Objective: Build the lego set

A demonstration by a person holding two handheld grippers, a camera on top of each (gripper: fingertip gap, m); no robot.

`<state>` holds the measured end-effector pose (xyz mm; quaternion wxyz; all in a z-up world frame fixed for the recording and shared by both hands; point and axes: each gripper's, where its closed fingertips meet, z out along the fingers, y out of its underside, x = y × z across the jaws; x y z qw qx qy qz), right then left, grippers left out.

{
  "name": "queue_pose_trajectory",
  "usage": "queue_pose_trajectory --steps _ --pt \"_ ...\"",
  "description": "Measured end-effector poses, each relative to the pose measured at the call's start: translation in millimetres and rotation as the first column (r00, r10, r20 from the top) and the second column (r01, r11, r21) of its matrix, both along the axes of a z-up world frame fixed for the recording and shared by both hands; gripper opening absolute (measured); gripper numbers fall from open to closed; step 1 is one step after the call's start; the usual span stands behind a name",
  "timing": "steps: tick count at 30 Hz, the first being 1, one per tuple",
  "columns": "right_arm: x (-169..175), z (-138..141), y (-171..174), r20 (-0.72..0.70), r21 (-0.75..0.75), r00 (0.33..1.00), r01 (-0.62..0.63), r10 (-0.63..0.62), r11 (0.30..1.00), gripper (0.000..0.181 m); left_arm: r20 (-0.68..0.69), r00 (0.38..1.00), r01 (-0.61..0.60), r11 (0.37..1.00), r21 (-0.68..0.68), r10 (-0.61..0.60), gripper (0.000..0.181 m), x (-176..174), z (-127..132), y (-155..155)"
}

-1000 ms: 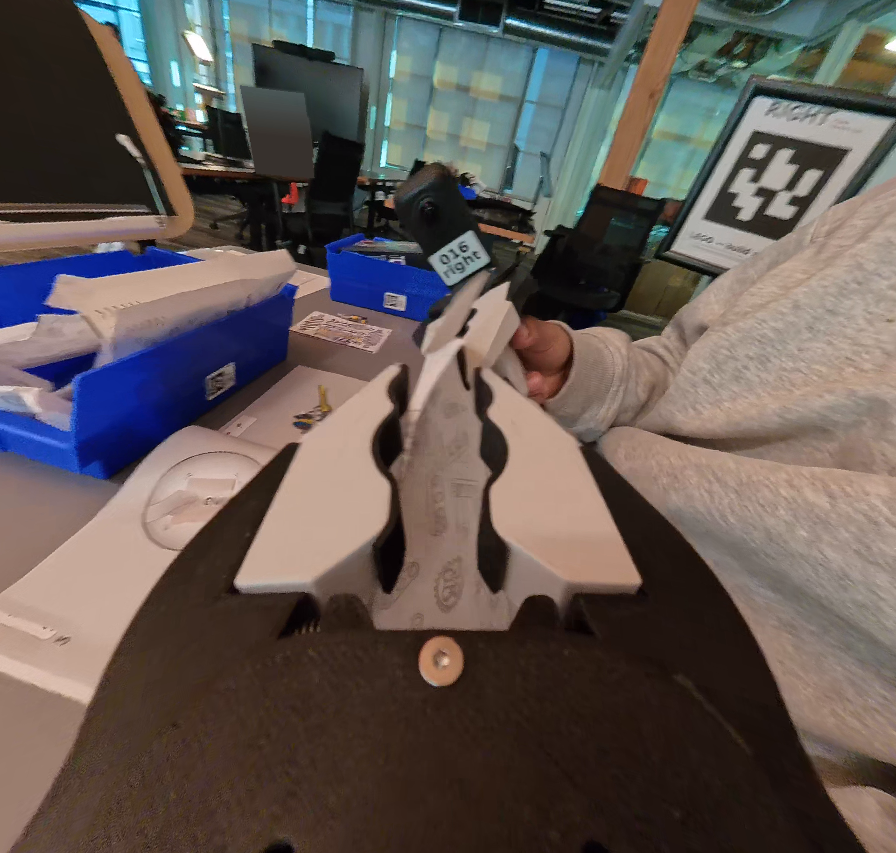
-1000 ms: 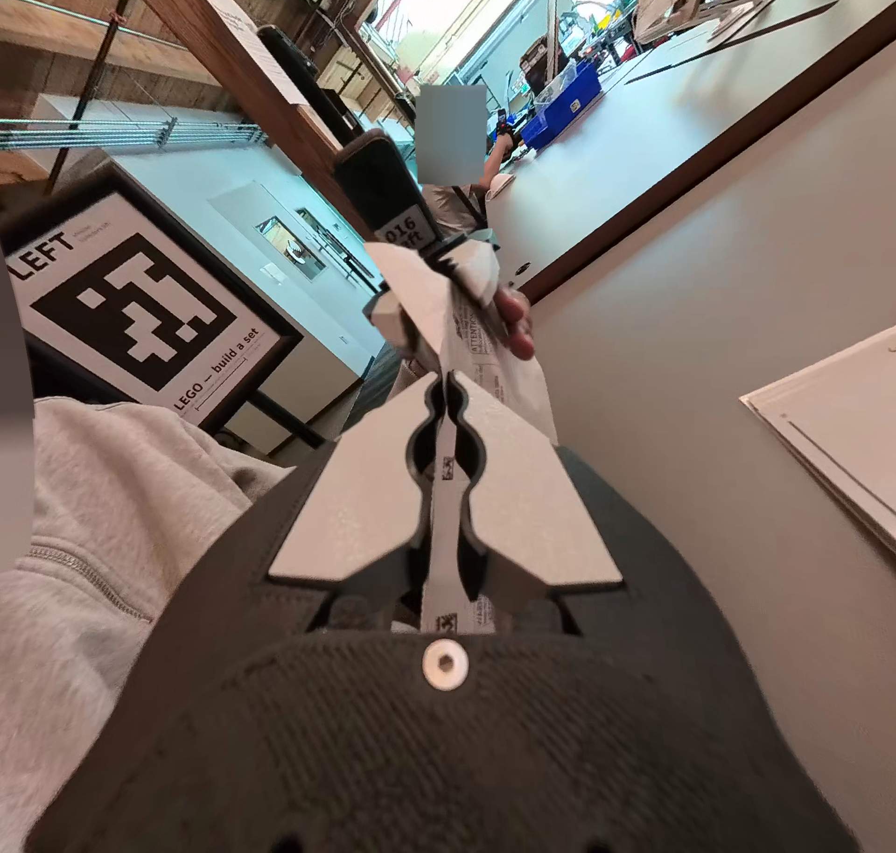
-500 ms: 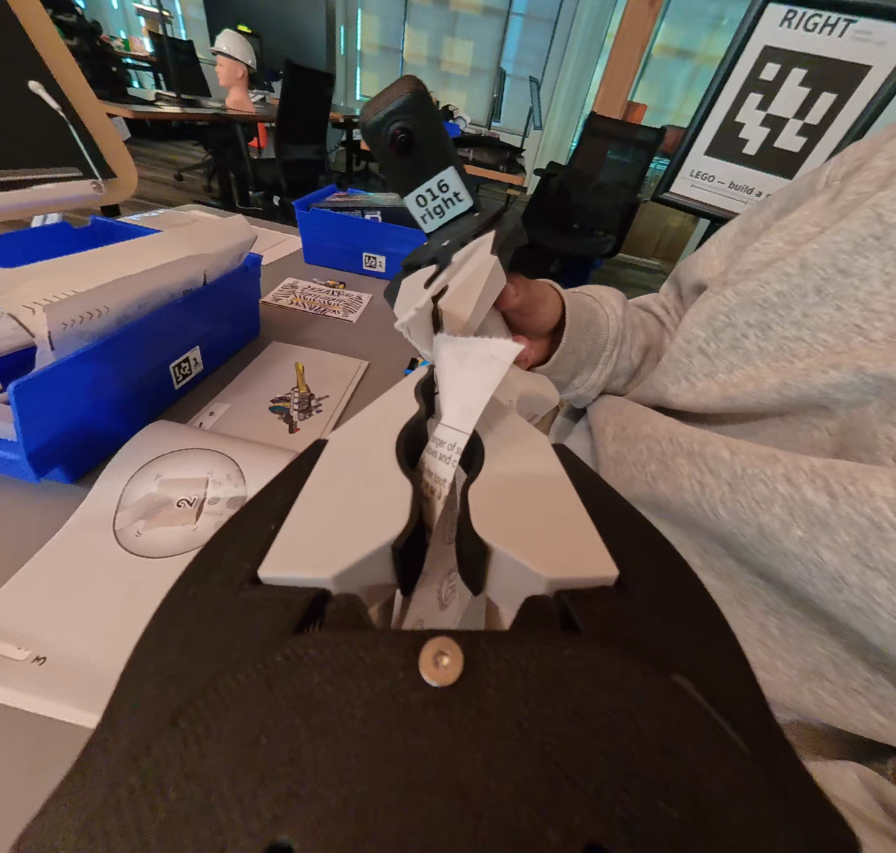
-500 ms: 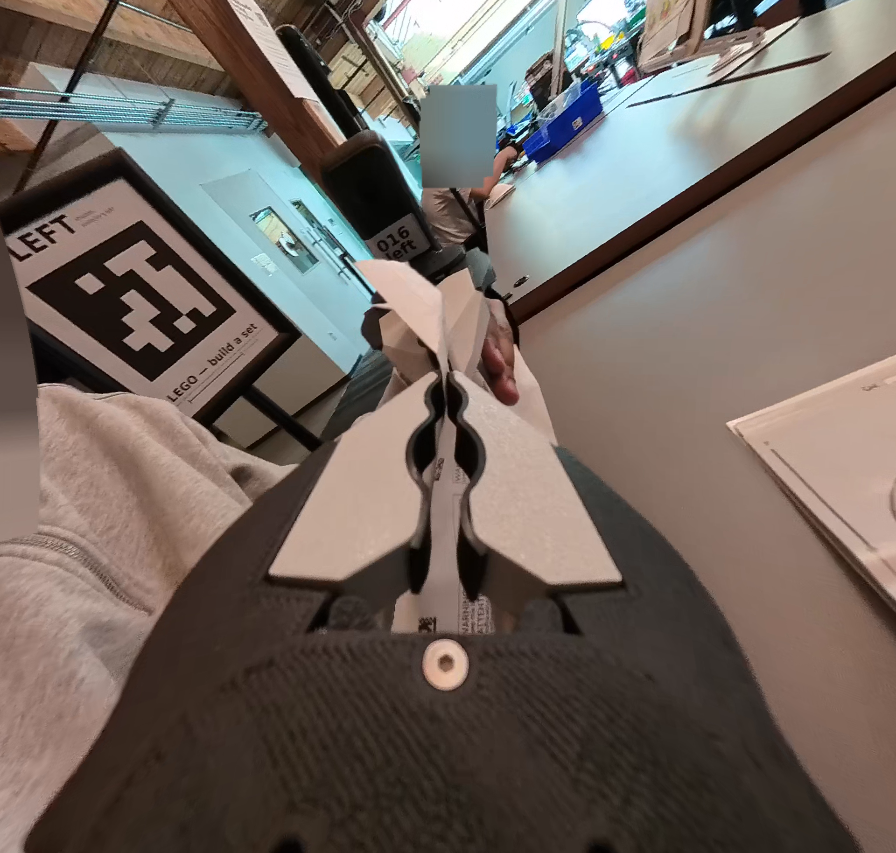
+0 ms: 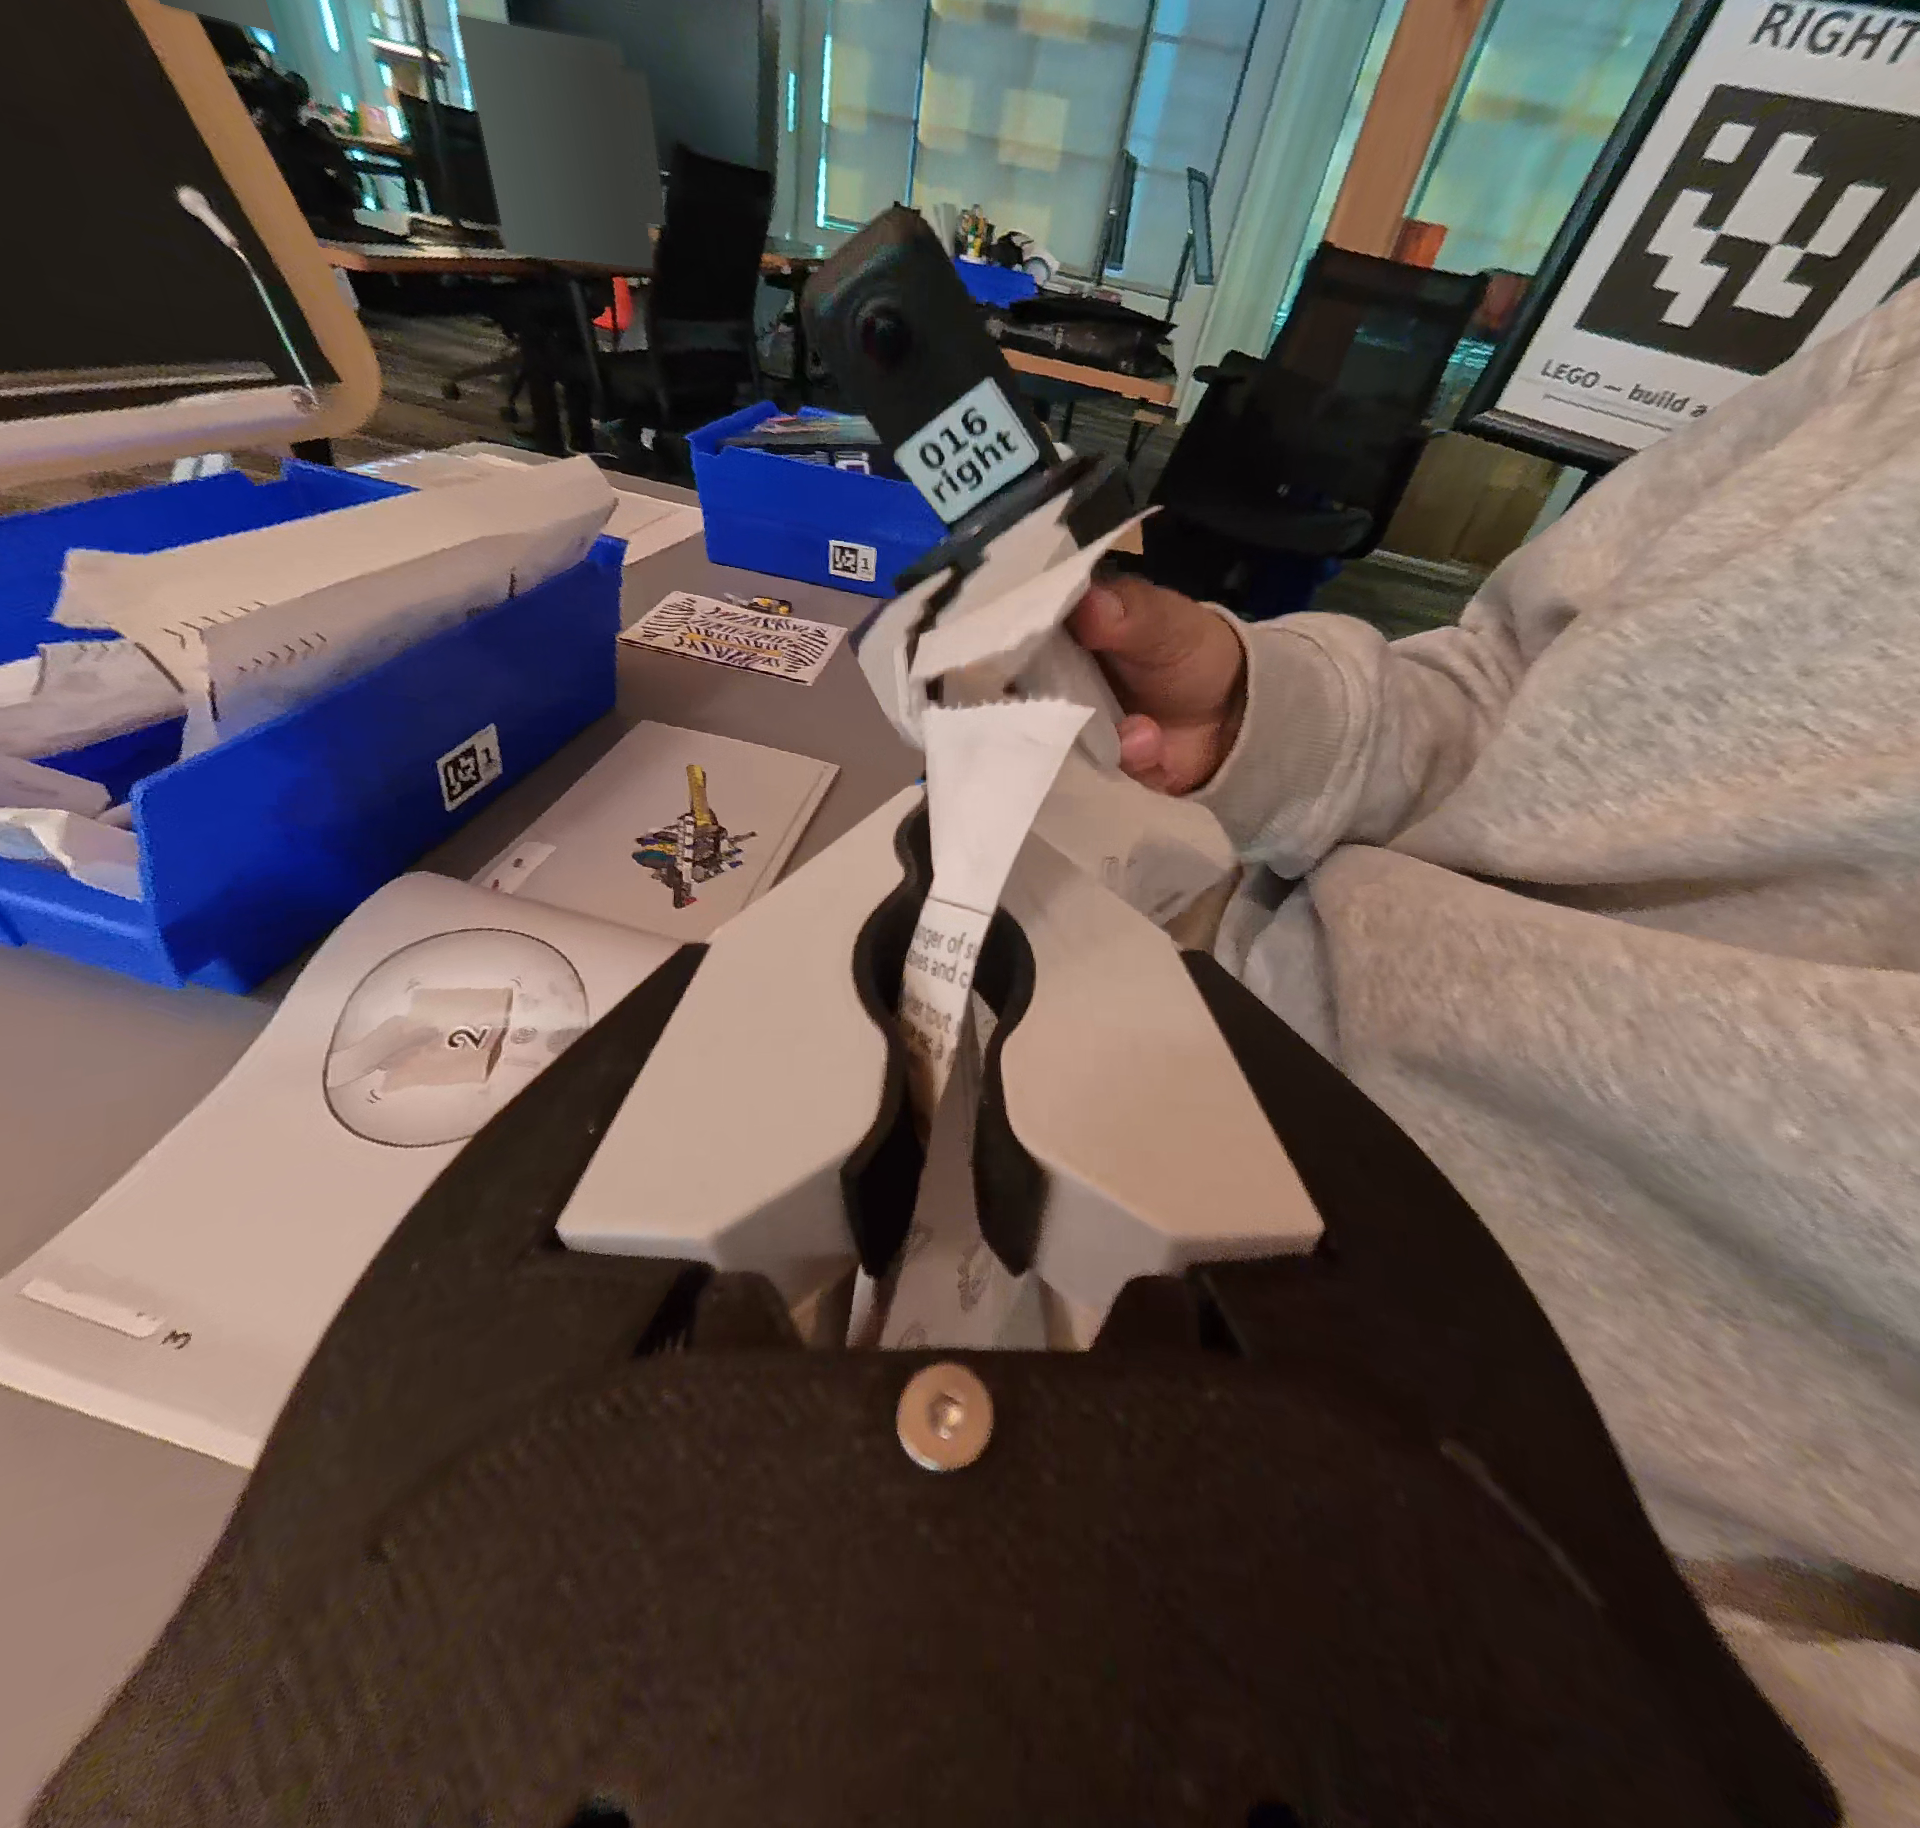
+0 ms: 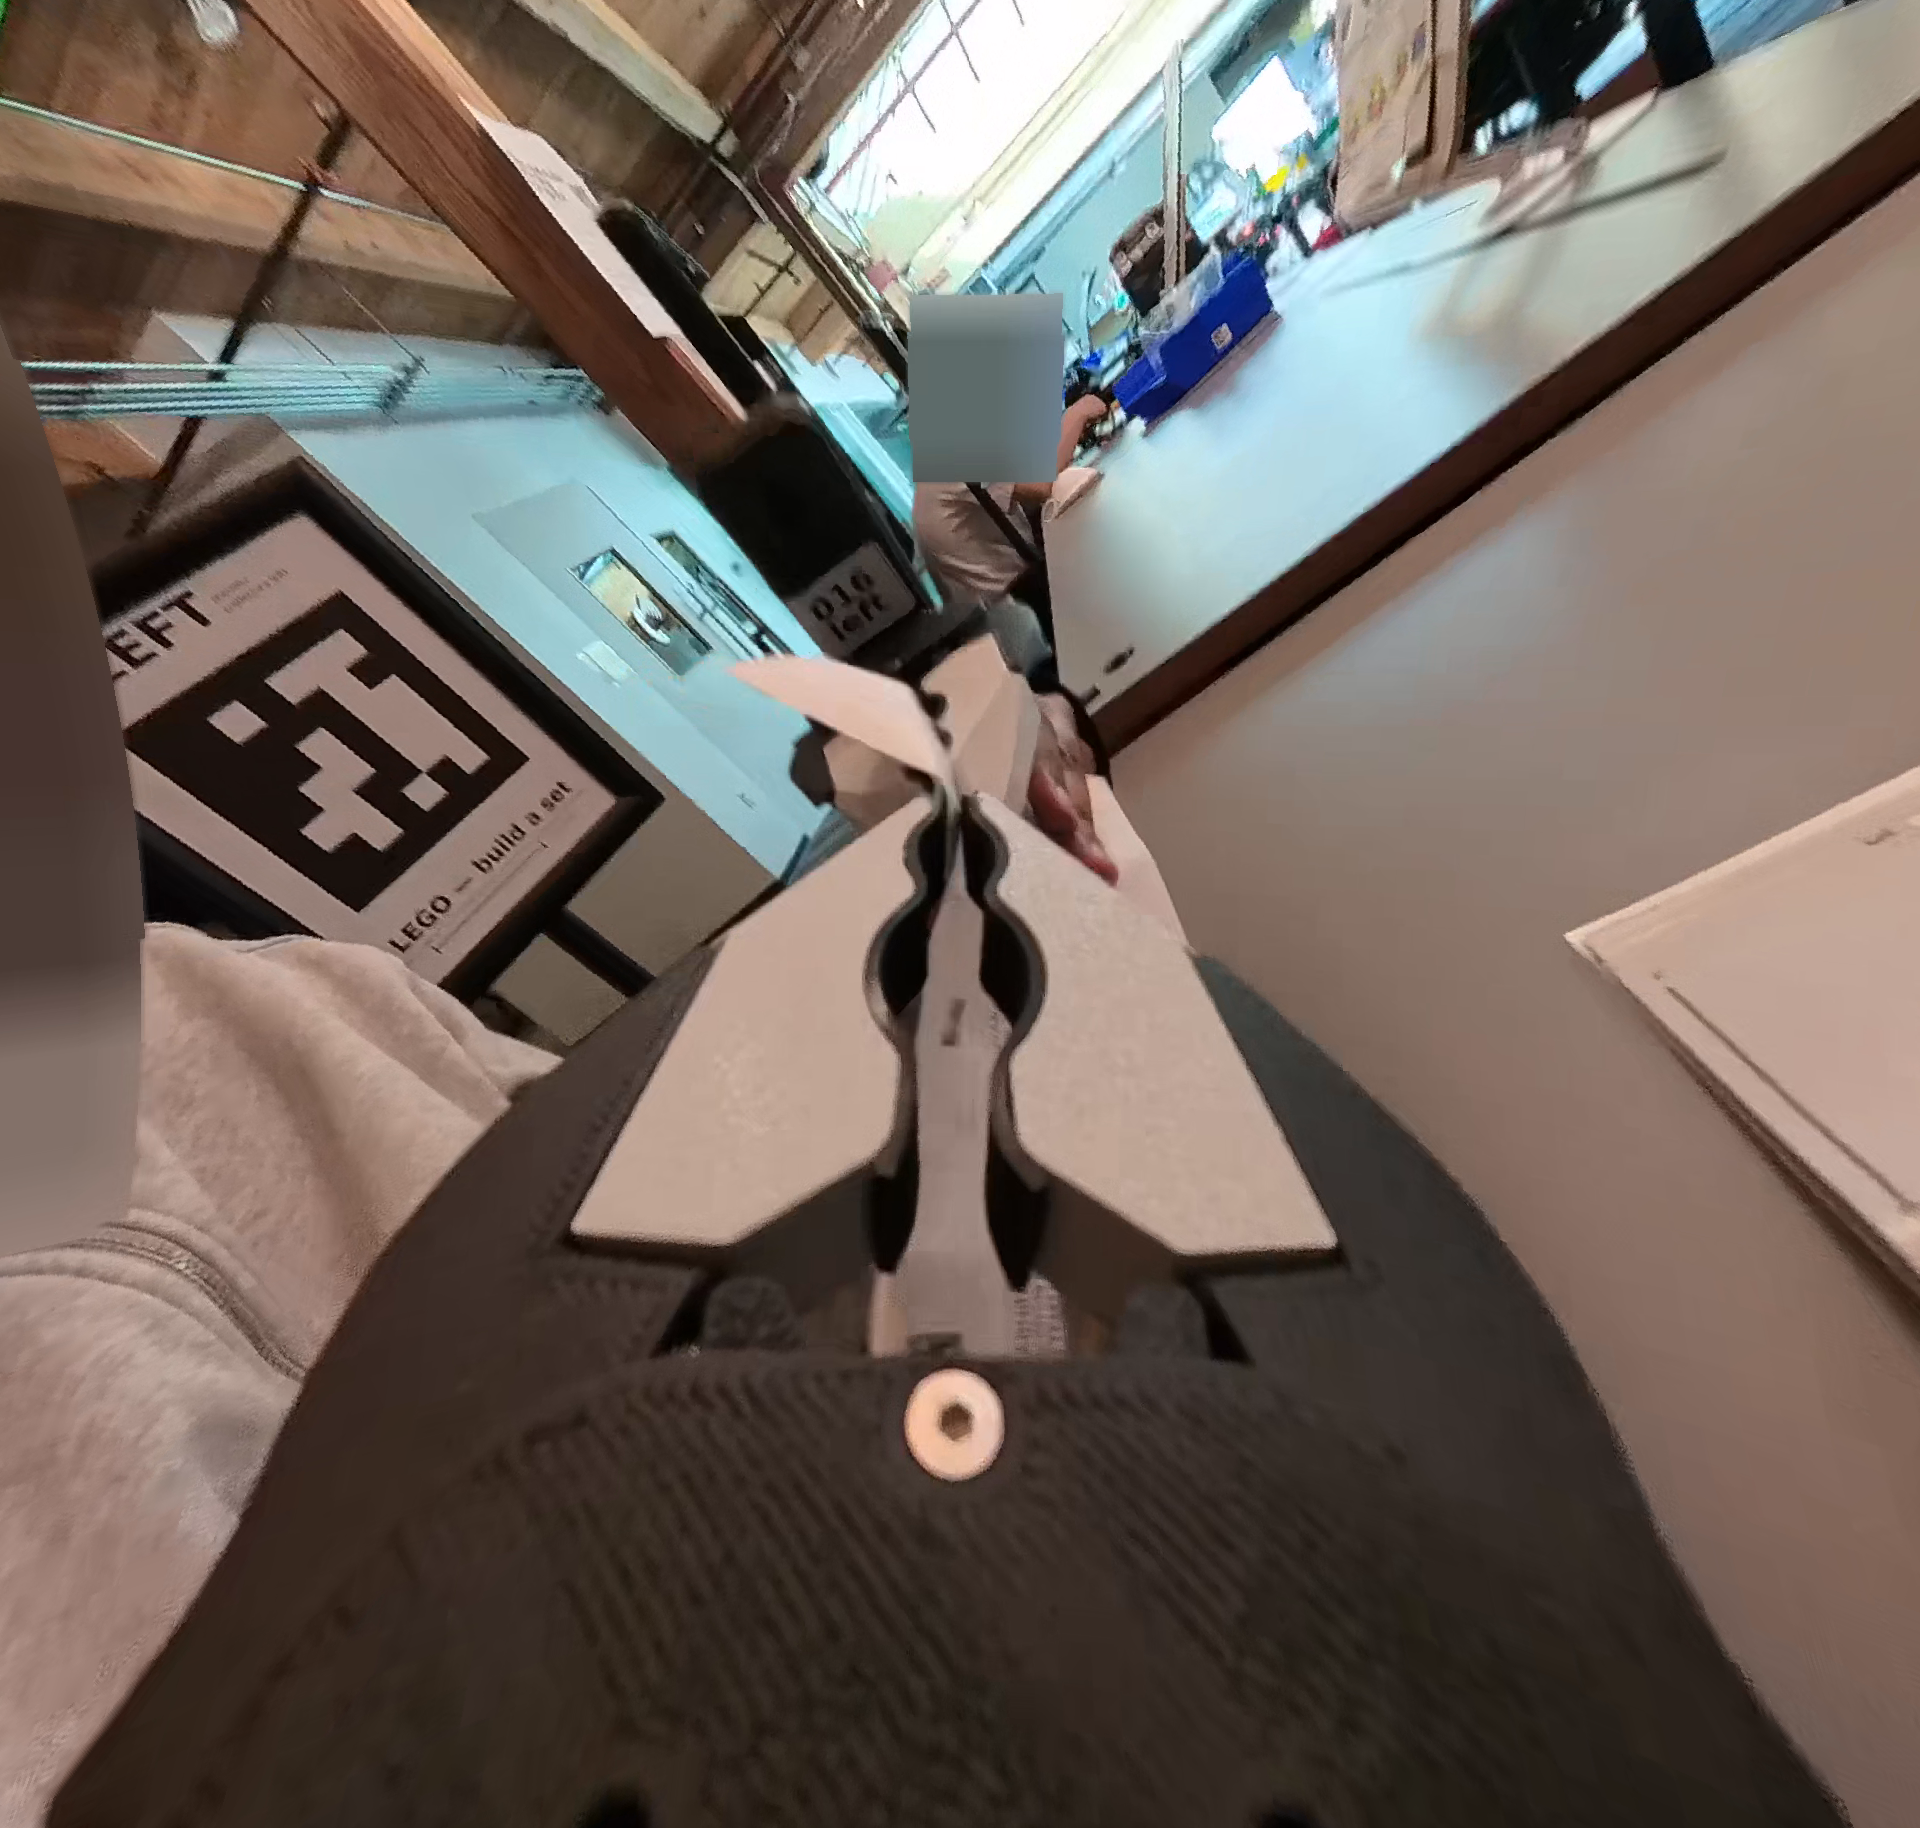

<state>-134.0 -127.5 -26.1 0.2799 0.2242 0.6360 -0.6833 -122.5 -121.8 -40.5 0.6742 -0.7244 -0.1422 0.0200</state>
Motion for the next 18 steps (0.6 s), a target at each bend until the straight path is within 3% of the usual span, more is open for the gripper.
queue_pose_trajectory --steps 2,15,18 --pt "-4 11 9 -0.020 -0.028 1.000 0.010 -0.011 1.000 0.000 0.007 1.000 -0.006 1.000 0.013 0.006 0.000 -1 0 -4" --pt "8 5 7 -0.291 0.194 0.956 0.019 0.039 0.981 0.042 0.027 1.000 -0.004 1.000 0.008 0.004 0.000 -2 0 -2" --pt "5 -2 2 -0.367 0.267 0.930 0.076 0.028 0.961 0.034 0.023 1.000 0.011 1.000 0.004 -0.011 0.000 1 0 1"
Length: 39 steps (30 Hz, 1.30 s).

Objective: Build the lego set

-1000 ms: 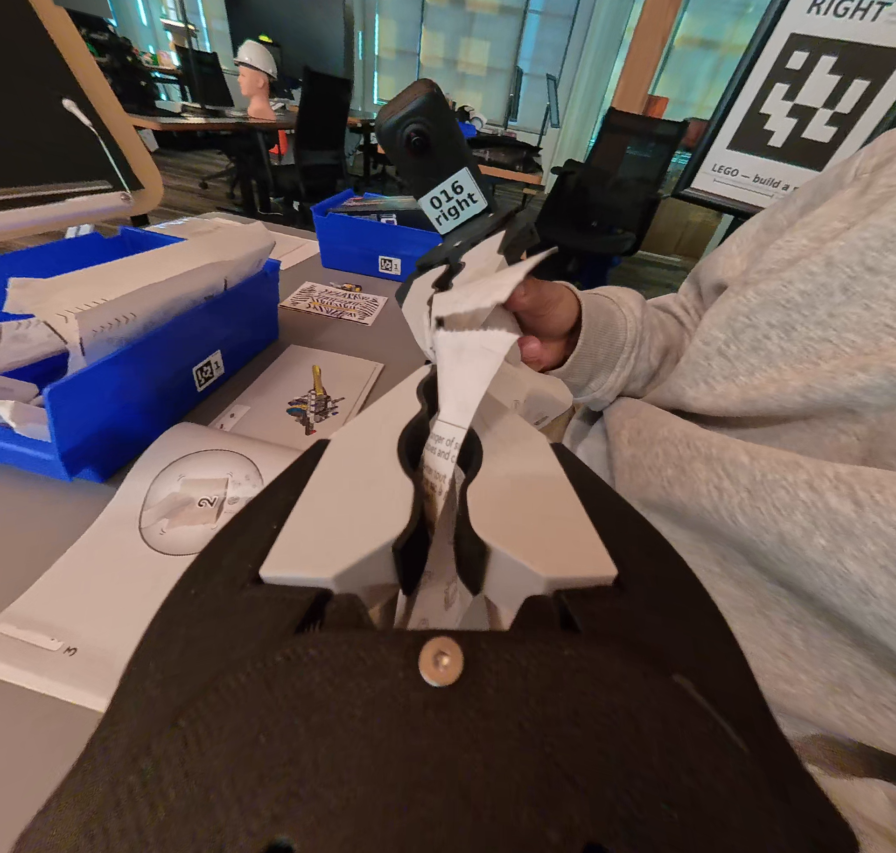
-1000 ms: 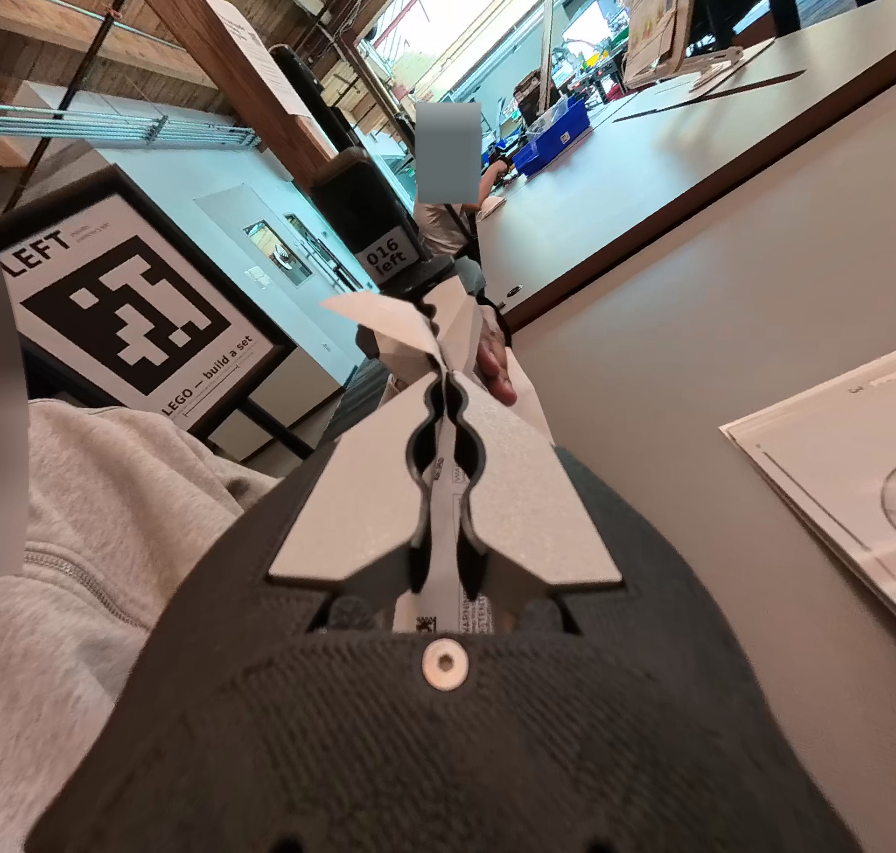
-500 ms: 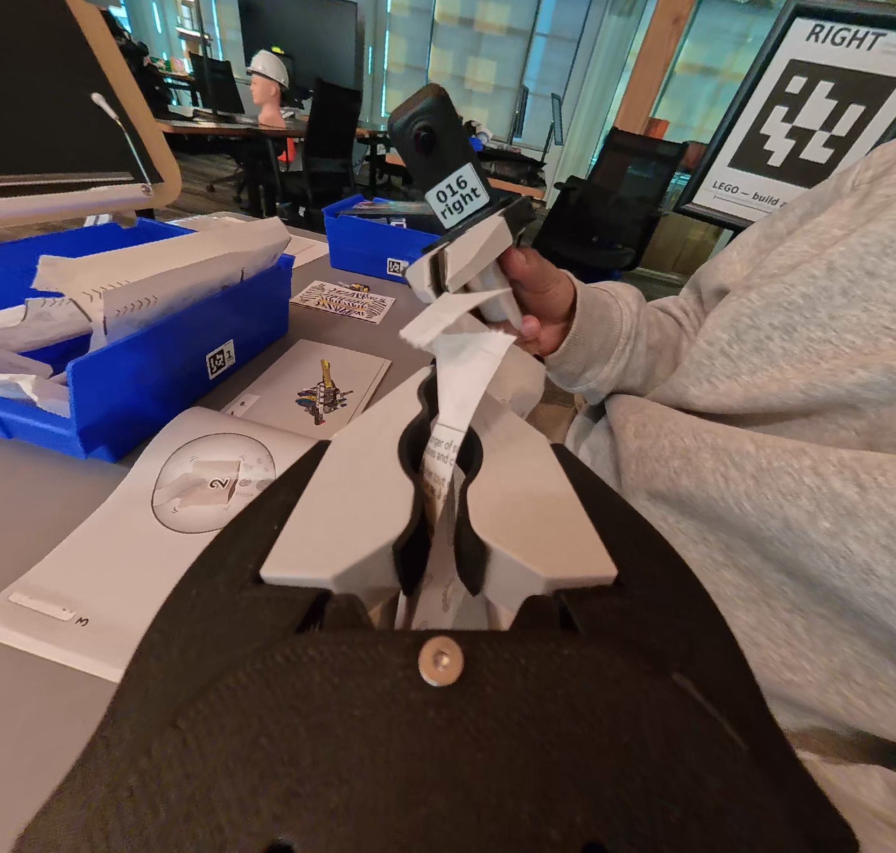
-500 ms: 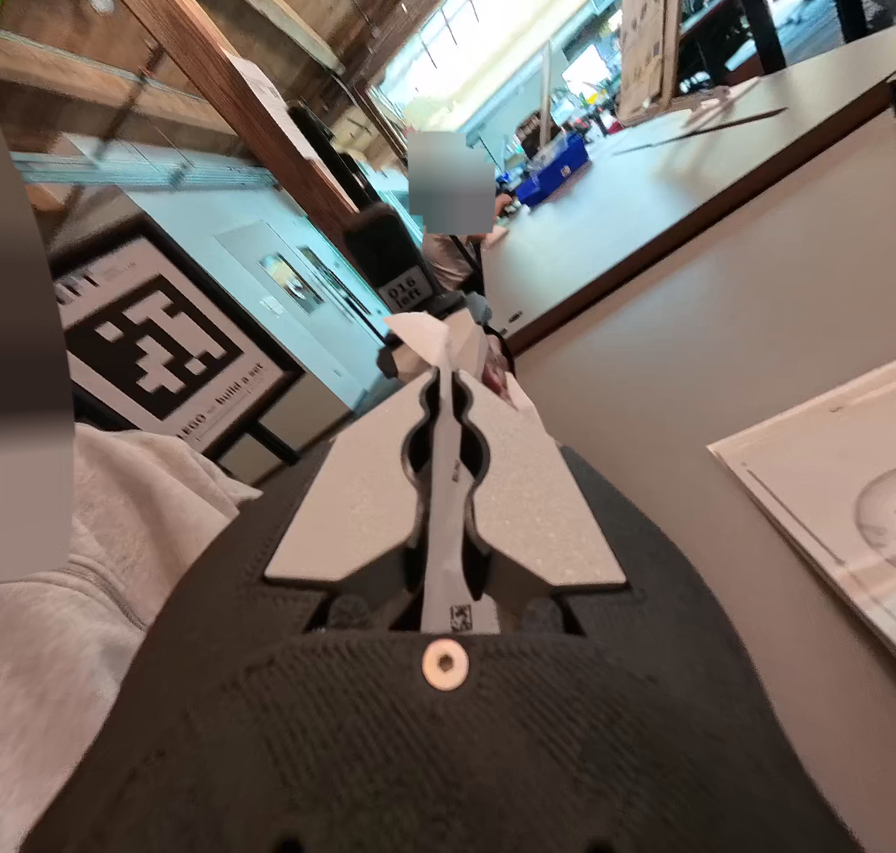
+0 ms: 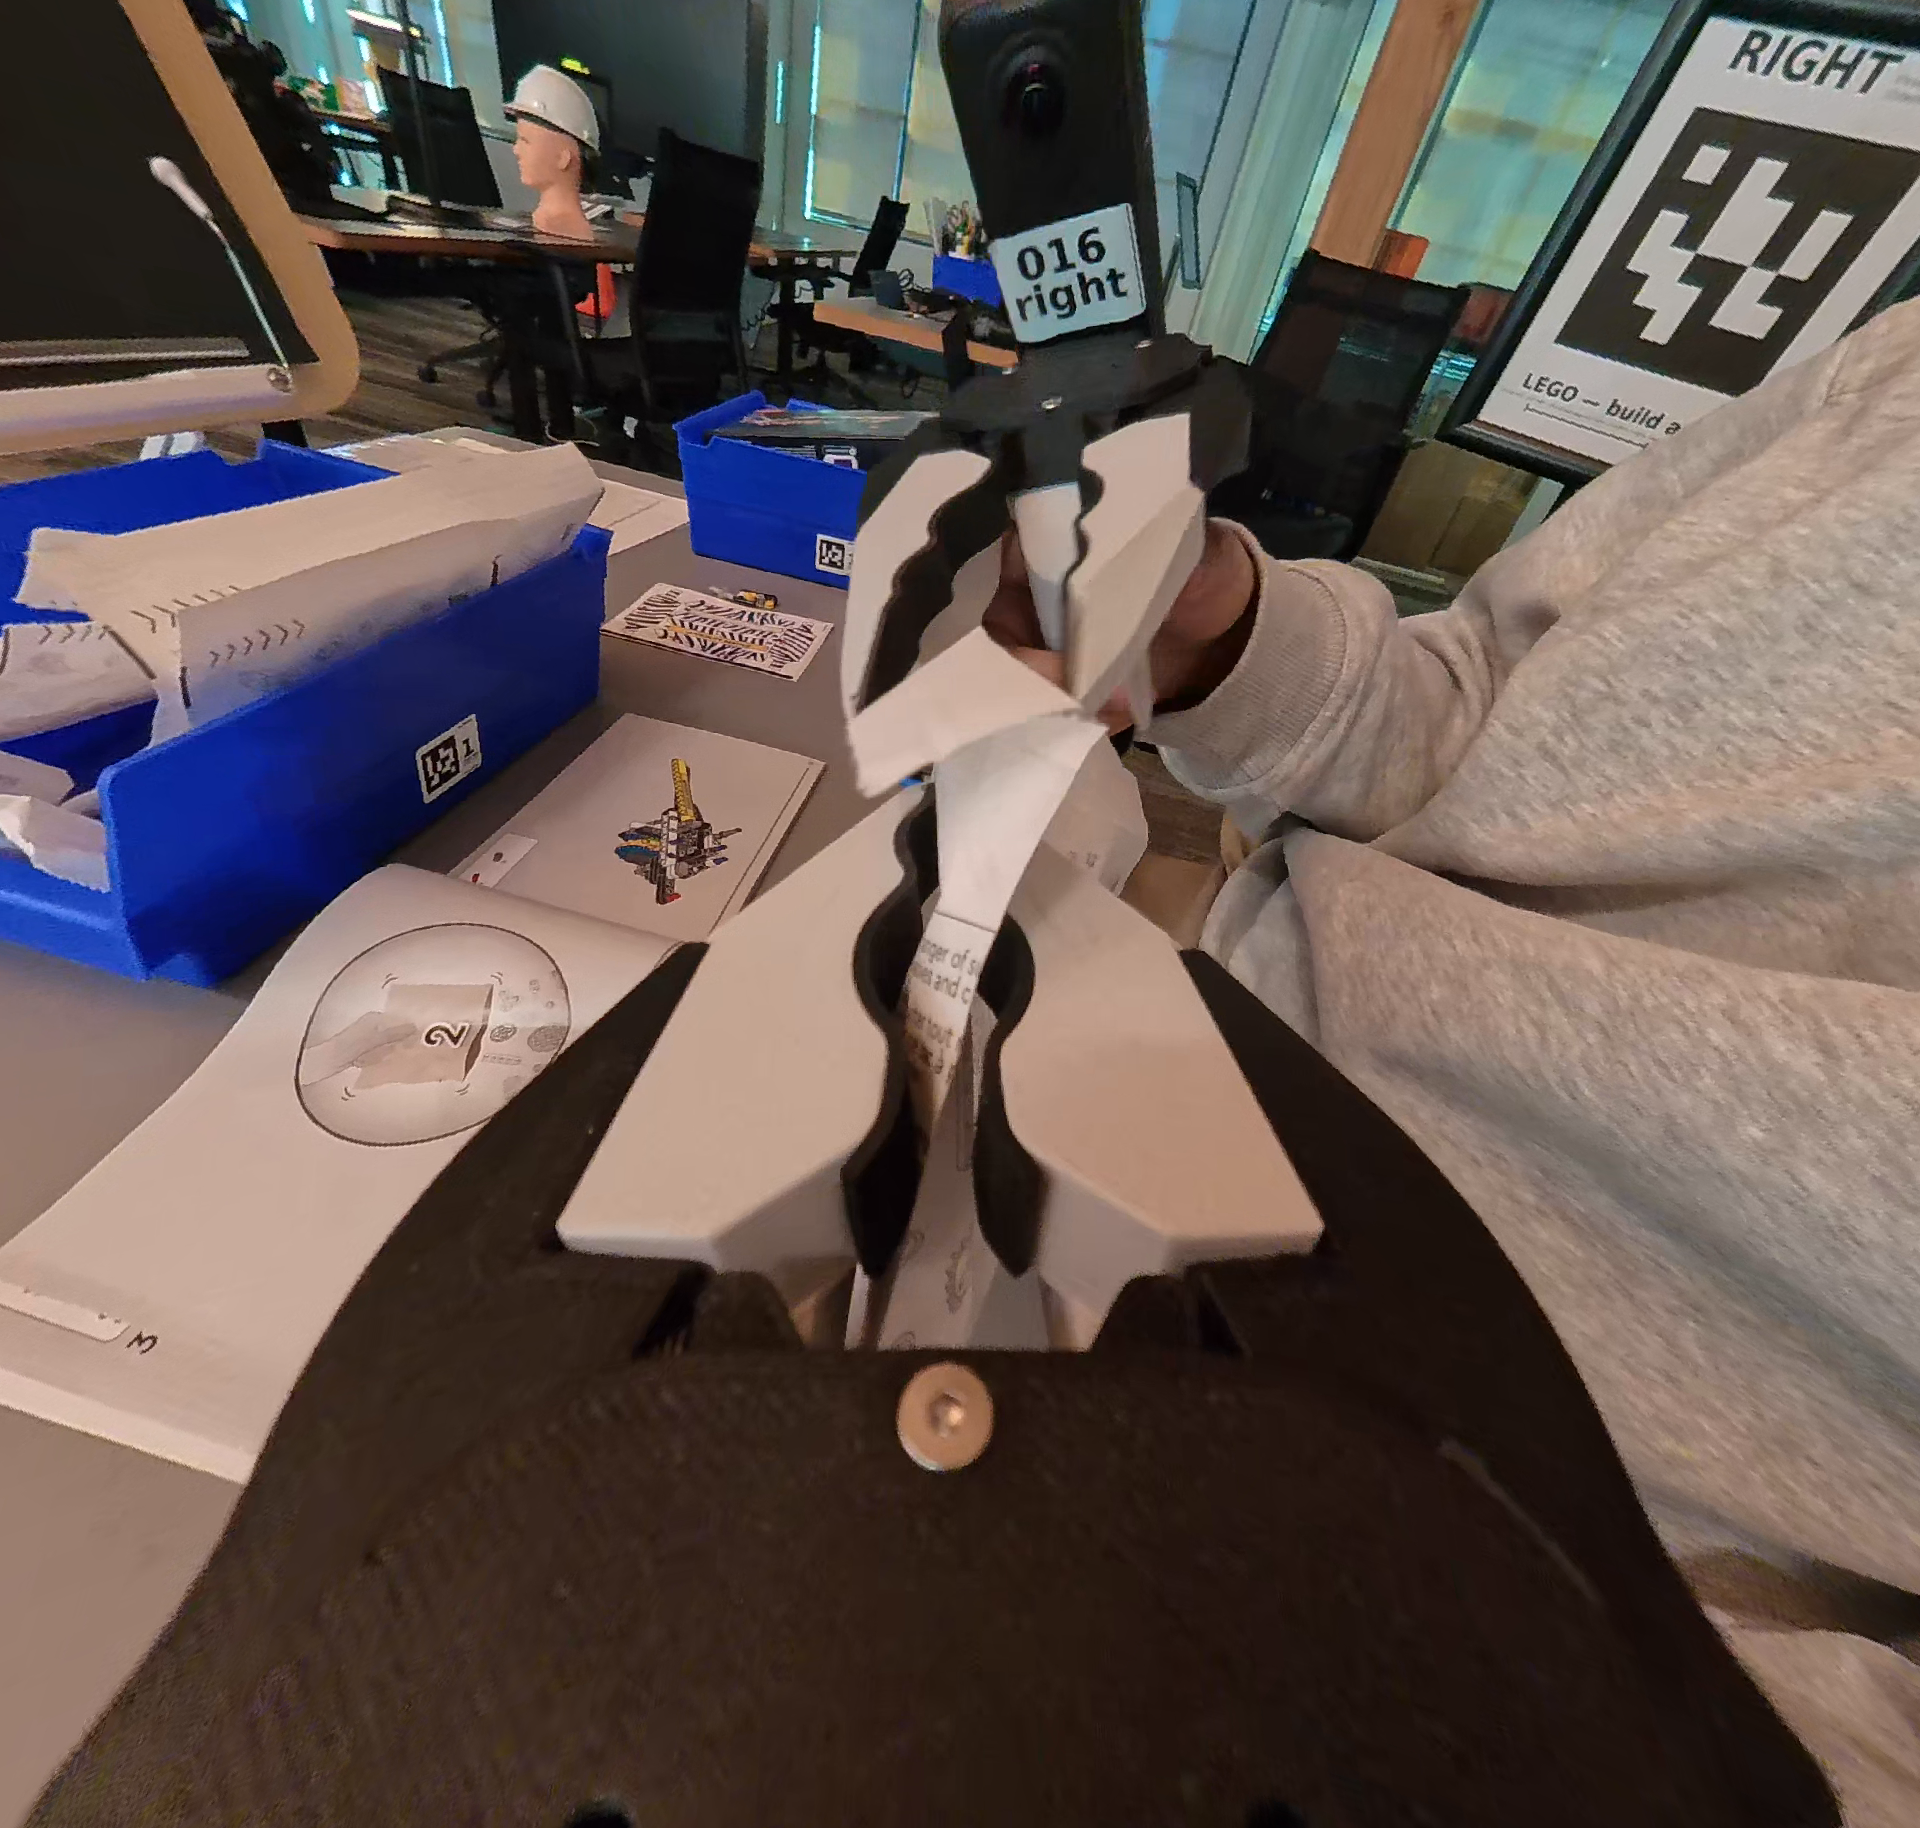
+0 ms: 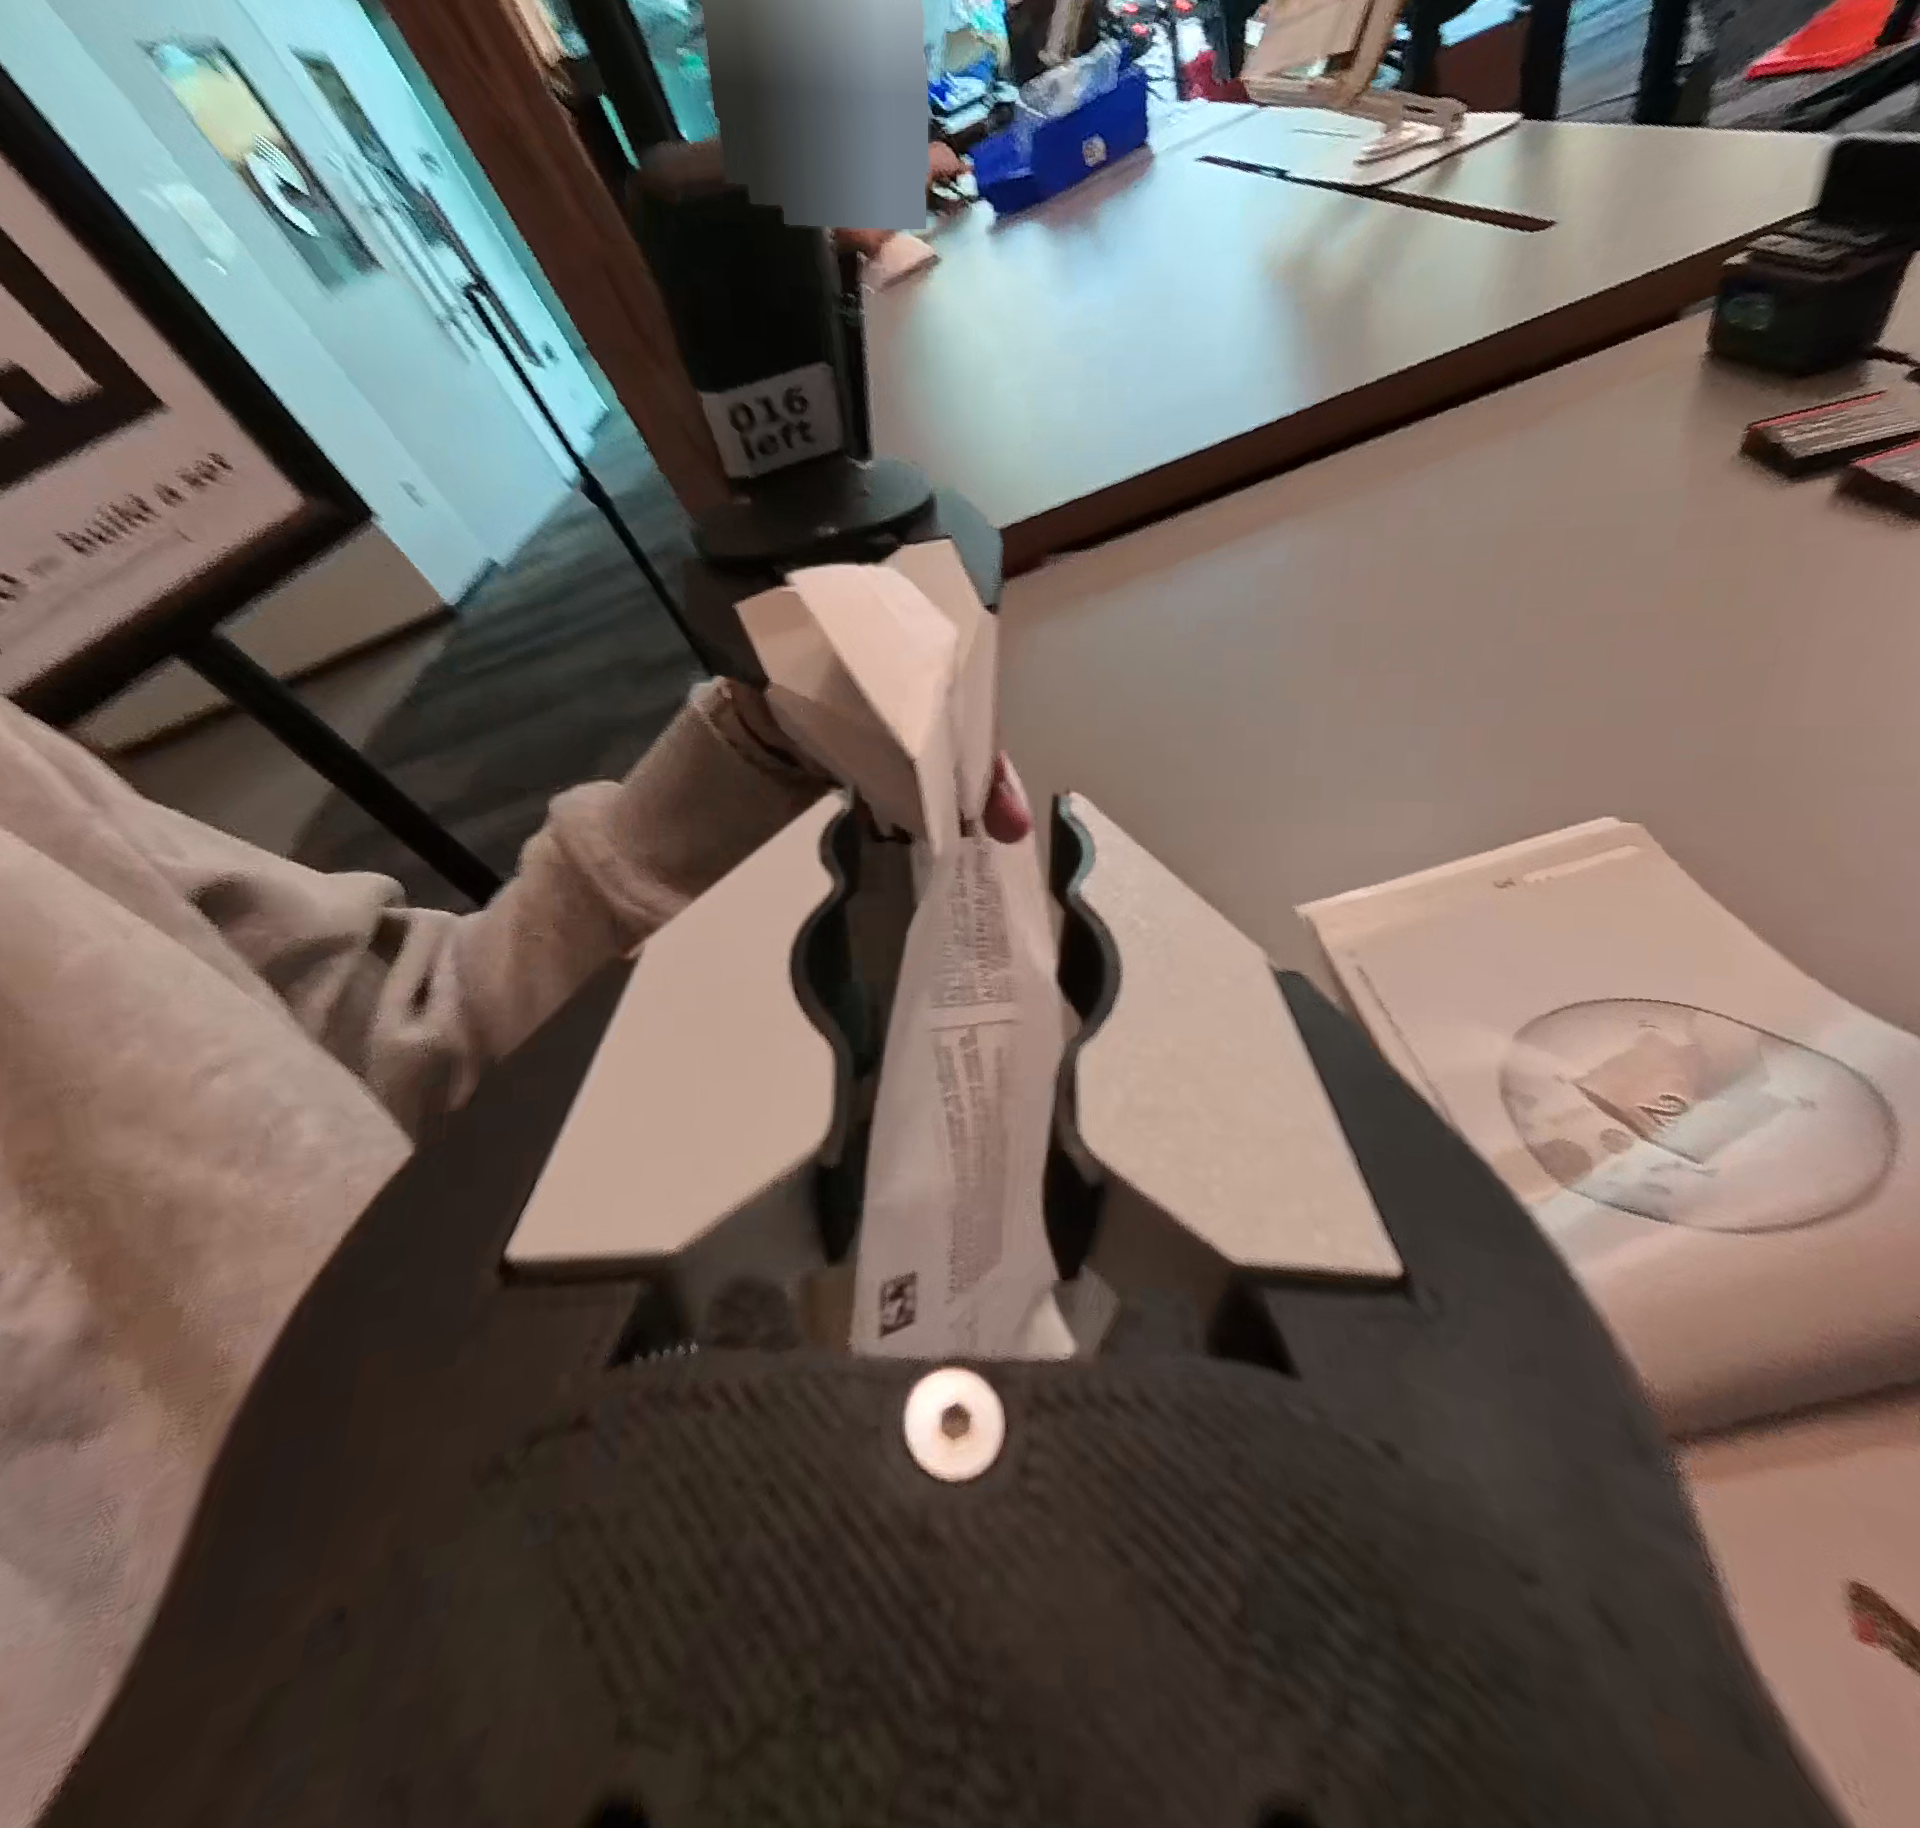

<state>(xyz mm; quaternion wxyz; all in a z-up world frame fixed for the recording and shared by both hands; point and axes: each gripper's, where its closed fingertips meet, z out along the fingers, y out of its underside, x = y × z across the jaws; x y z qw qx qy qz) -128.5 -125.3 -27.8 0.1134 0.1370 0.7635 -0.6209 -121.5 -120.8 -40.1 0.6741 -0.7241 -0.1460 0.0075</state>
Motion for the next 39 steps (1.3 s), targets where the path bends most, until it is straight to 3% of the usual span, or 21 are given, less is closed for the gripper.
queue_pose_trajectory --steps 4,16,23,27,29,32,35,39 --pt "-1 1 -9 -0.050 0.034 0.999 -0.004 0.006 0.999 0.000 -0.021 1.000 -0.008 1.000 -0.024 0.008 0.000 1 1 4" --pt "-12 8 -9 0.239 -0.120 0.970 -0.014 0.043 0.993 0.000 -0.086 0.993 -0.084 0.996 -0.028 0.082 0.000 -9 7 3" --pt "-21 4 -12 0.356 -0.183 0.934 0.041 0.027 0.982 0.000 -0.073 0.991 -0.116 0.993 -0.032 0.113 0.000 -16 3 0" --pt "-48 9 8 0.378 -0.247 0.924 0.166 -0.063 0.955 0.000 -0.080 0.991 -0.105 0.994 0.010 0.106 0.000 -12 11 -9" --pt "-46 10 11 0.346 -0.235 0.935 0.162 -0.073 0.958 0.000 -0.087 0.989 -0.124 0.992 -0.036 0.121 0.000 -13 6 -10" --pt "-45 11 10 0.307 -0.204 0.946 0.173 -0.105 0.964 0.000 -0.067 0.993 -0.102 0.995 0.004 0.102 0.000 -12 8 -11" --pt "-44 14 15 0.262 -0.180 0.958 0.163 -0.113 0.970 0.031 -0.053 0.993 -0.108 0.994 -0.010 0.107 0.000 -13 4 -14" --pt "-30 4 19 0.174 -0.063 0.980 0.108 -0.095 0.992 0.049 -0.056 0.992 -0.107 0.994 0.033 0.109 0.000 -13 10 -18"
